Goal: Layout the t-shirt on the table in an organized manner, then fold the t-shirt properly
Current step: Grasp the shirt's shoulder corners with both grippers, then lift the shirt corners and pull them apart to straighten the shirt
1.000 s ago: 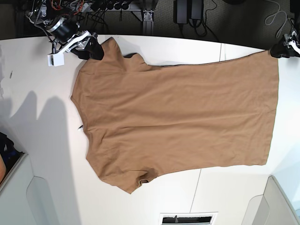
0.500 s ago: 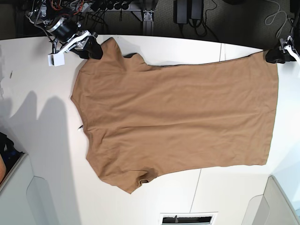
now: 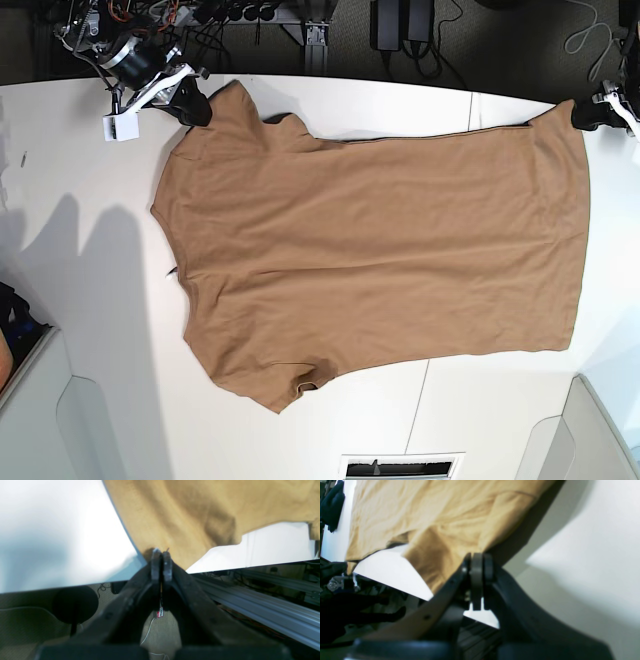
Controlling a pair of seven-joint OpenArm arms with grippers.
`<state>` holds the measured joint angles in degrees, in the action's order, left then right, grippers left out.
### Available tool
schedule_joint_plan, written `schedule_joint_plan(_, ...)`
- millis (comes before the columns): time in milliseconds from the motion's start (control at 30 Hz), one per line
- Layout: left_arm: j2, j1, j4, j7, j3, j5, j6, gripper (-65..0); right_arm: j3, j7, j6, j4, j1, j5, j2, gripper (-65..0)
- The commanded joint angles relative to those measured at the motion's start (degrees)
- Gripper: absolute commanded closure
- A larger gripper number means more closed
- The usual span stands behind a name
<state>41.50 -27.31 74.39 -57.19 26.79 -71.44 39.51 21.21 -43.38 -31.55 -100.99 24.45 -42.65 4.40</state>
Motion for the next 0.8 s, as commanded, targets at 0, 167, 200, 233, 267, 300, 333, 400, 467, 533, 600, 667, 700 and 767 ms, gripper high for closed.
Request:
schedule_joint_plan(0, 1.84, 0.02, 0.63, 1.25, 0.57, -1.62, 0.49, 0.0, 0.07, 0.66, -0.81, -1.62, 0.0, -1.36, 0.2, 0.0)
schedule_joint_plan(167, 3.17, 0.02, 1.49, 1.86, 1.55, -1.6, 0.49, 0.0, 0.22, 0.68, -0.81, -5.92, -0.17, -1.33, 0.37, 0.0)
schedule_joint_plan(200, 3.48, 0.04, 1.6, 1.88, 1.9, -1.62, 0.49, 0.0, 0.22, 0.7, -0.81, -6.91, -0.33, -1.31, 0.37, 0.0)
schedule_joint_plan(233, 3.78, 0.22, 1.7, 1.86, 2.21, -1.6, 0.49, 0.0, 0.2, 0.7, -0.81, -7.65, -0.76, -1.31, 0.37, 0.0)
schedule_joint_plan(267, 4.11, 0.7, 1.7, 1.84, 2.23, -1.44, 0.49, 0.0, 0.2, 0.68, -0.81, -8.0, -1.42, -1.27, 0.37, 0.0)
schedule_joint_plan(300, 4.35, 1.14, 1.7, 1.88, 2.23, -0.72, 0.49, 0.0, 0.22, 0.68, -0.81, -8.04, -2.38, -1.25, 0.37, 0.0)
schedule_joint_plan(333, 4.39, 1.77, 1.68, 1.88, 2.23, 0.07, 0.49, 0.0, 0.2, 0.63, -0.81, -8.02, -3.37, -0.92, 0.37, 0.0)
schedule_joint_plan(400, 4.39, 3.04, 1.68, 1.9, 2.23, 2.23, 0.49, 0.0, 0.2, 0.66, -0.81, -8.02, -5.2, -0.24, 0.35, 0.0)
schedule_joint_plan(467, 4.39, 4.79, 1.66, 1.9, 2.23, 4.96, 0.49, 0.0, 0.2, 0.68, -0.79, -8.0, -7.19, 0.35, 0.35, 0.0)
schedule_joint_plan(533, 4.42, 6.73, 1.66, 2.47, 2.23, 7.96, 0.49, 0.0, 0.2, 0.74, -0.76, -7.96, -9.44, 1.27, 0.37, 0.0)
schedule_joint_plan(600, 4.55, 8.28, 1.62, 5.01, 2.21, 10.93, 0.49, 0.0, 0.2, 0.76, -0.76, -7.72, -11.72, 3.17, 0.35, 0.0)
schedule_joint_plan(667, 4.59, 9.97, 1.53, 6.82, 2.21, 13.35, 0.49, 0.0, 0.2, 0.81, -0.61, -6.82, -13.92, 4.52, 0.35, 0.0)
schedule_joint_plan(700, 4.57, 10.86, 1.38, 6.99, 2.21, 14.05, 0.49, 0.0, 0.2, 0.96, -0.57, -6.25, -14.93, 4.92, 0.37, 0.0)
schedule_joint_plan(767, 4.61, 12.48, 0.79, 7.04, 2.16, 14.82, 0.49, 0.0, 0.2, 1.14, -0.57, -5.14, -16.92, 5.31, 0.37, 0.0)
